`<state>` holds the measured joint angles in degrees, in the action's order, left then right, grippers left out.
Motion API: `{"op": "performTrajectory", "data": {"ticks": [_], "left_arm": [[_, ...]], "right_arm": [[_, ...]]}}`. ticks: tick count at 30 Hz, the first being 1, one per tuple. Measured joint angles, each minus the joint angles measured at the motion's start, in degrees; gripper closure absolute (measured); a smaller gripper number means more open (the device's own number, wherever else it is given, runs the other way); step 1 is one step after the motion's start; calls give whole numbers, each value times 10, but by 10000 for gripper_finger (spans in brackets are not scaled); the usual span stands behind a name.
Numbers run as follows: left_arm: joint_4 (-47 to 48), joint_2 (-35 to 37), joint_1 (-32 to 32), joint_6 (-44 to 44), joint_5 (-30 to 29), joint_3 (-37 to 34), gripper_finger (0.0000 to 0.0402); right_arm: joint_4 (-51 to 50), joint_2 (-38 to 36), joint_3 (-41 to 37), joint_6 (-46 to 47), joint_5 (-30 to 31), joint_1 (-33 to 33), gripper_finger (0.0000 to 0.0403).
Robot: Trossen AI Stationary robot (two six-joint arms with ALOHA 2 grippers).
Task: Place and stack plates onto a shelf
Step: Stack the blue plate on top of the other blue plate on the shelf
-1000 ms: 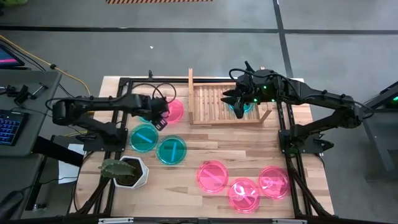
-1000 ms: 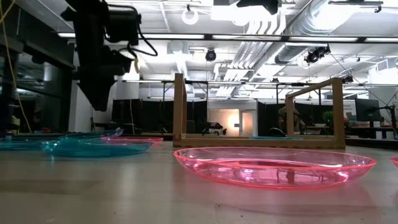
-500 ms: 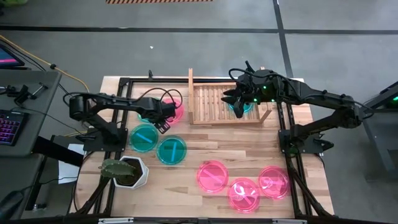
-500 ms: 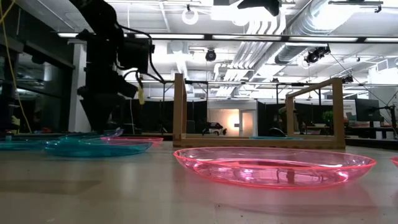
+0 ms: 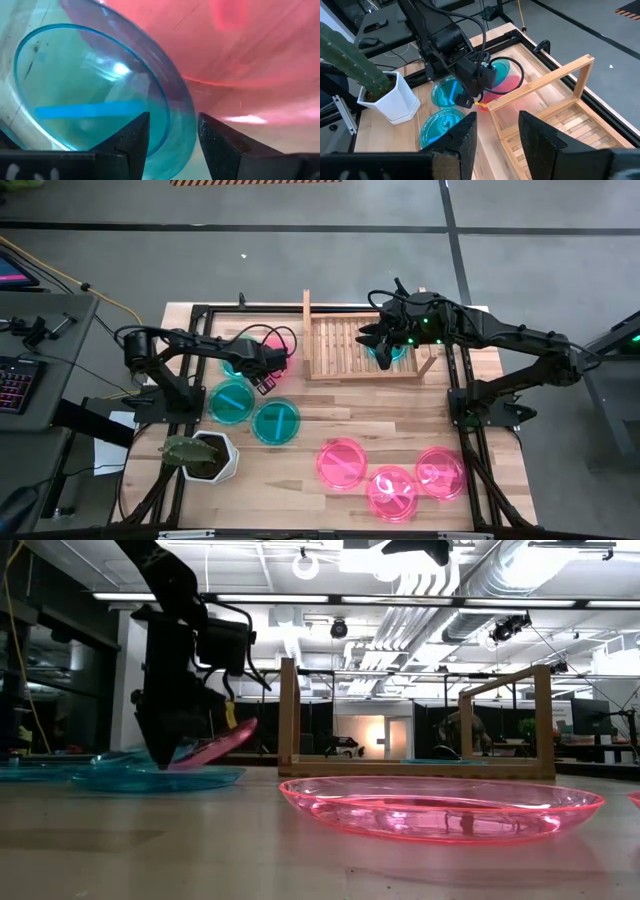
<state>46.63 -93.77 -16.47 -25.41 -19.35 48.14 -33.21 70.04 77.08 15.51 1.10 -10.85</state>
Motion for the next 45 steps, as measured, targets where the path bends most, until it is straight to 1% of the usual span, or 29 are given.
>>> {"op": "performTrajectory", "data": {"ticks": [3, 6, 13, 14, 22, 26, 29, 33, 37, 41, 45], "left_arm": [[-1, 0, 0, 0, 0, 0, 266], [0, 0, 0, 0, 0, 0, 291], [0, 0, 0, 0, 0, 0, 387], [1, 2, 0, 1, 1, 0, 394], [3, 42, -5, 6, 3, 1, 400], [14, 78, -16, 6, 1, 1, 401], [40, 110, -24, 6, -6, 12, 401], [72, 151, -32, 26, -22, 53, 401], [102, 176, -32, 48, -45, 118, 401], [136, 179, -32, 82, -77, 206, 401], [137, 169, -32, 145, -104, 311, 401]], "right_arm": [[0, 0, 0, 0, 0, 0, 274], [0, 0, 0, -2, 0, 0, 274], [0, 0, 0, -5, 1, 0, 274], [0, 0, 0, -5, 1, 0, 274], [-3, 0, 0, -5, 1, 0, 274], [-2, 0, 0, -5, 1, 0, 274], [-2, 0, 0, -5, 0, 0, 274], [-2, 0, 0, -5, -1, 0, 274], [-2, 0, 0, -5, -1, 0, 274], [0, 0, 0, -6, -1, 0, 274], [-1, -9, 0, -11, -1, 0, 274]]}}
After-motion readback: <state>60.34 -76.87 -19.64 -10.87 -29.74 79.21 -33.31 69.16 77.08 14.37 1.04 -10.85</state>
